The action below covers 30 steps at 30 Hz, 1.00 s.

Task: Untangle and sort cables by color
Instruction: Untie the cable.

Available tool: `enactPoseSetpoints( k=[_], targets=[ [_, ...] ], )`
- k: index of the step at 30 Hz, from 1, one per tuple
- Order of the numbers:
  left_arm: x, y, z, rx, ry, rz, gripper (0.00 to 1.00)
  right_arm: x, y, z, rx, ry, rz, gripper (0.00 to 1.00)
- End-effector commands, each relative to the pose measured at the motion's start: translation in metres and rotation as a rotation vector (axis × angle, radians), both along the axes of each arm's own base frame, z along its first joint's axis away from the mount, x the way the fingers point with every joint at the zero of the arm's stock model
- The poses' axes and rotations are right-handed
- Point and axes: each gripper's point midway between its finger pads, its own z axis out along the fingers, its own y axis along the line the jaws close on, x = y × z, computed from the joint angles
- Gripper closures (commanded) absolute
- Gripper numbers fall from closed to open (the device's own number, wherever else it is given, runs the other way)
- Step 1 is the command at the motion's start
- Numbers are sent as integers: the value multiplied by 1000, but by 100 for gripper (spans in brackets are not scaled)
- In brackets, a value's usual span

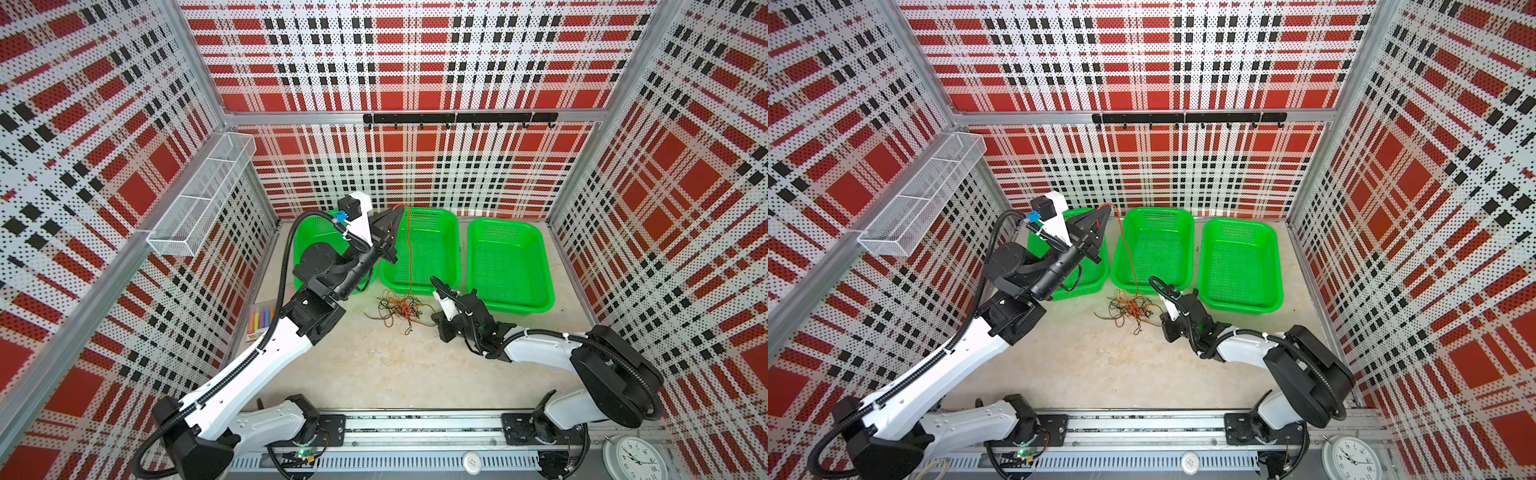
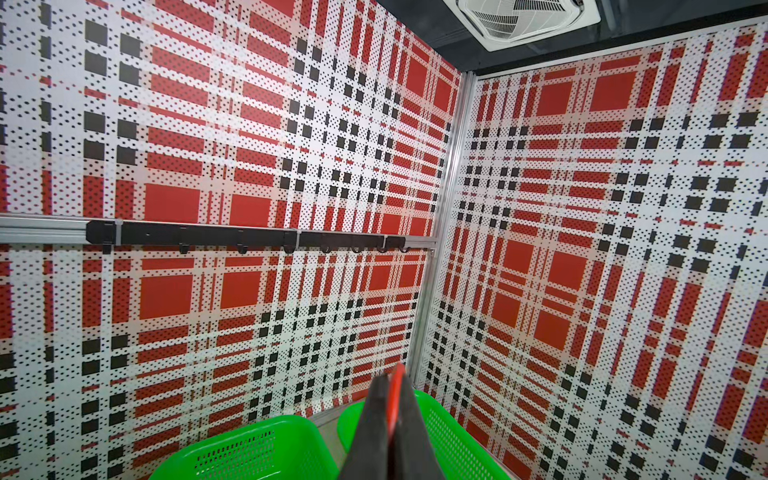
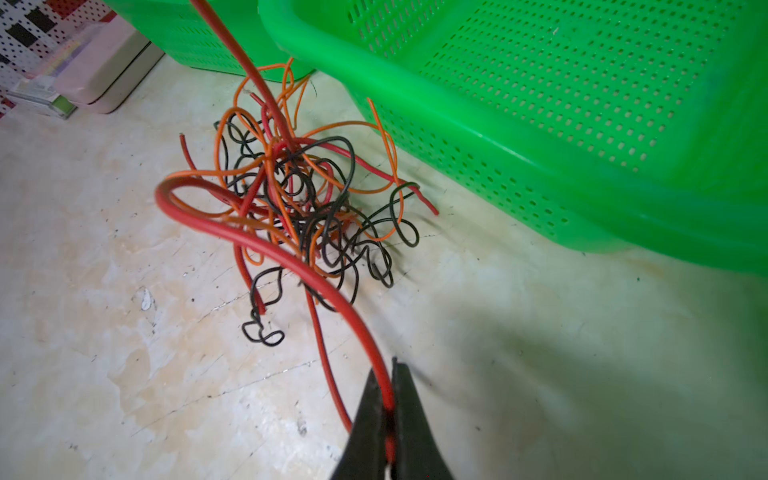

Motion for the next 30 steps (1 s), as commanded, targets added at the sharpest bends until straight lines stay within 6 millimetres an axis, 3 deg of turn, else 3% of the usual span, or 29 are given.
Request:
enactPoseSetpoints(
  k=[1, 5, 8, 10, 13, 17, 23, 25, 28, 30],
  targets=[
    [-2, -5, 6, -10, -12, -41, 100, 0, 6, 37, 58, -96, 33, 62],
    [-3, -15, -4, 3, 5, -77, 100, -3, 5, 93, 124, -249, 69, 38],
    [-5, -22, -7, 19, 9, -100, 100, -5, 2, 132, 162, -367, 83, 26],
    [-9, -26, -8, 25, 8, -116, 100, -4, 5, 146, 165, -416, 104, 20],
    [-12, -31, -7, 29, 6, -127, 100, 1, 20, 152, 163, -425, 155, 19],
    [-14, -35, -8, 31, 8, -138, 100, 17, 36, 144, 176, -408, 156, 19],
    [-18, -32, -4, 27, 3, -131, 100, 36, 44, 128, 188, -411, 108, 32],
    [-19, -30, -3, 23, 0, -128, 100, 43, 42, 122, 178, -411, 73, 45],
    [-20, -24, -1, 18, -1, -116, 100, 51, 39, 126, 187, -422, 23, 74],
    [-19, -18, -3, 14, 3, -105, 100, 50, 38, 134, 202, -436, 22, 86]
  ],
)
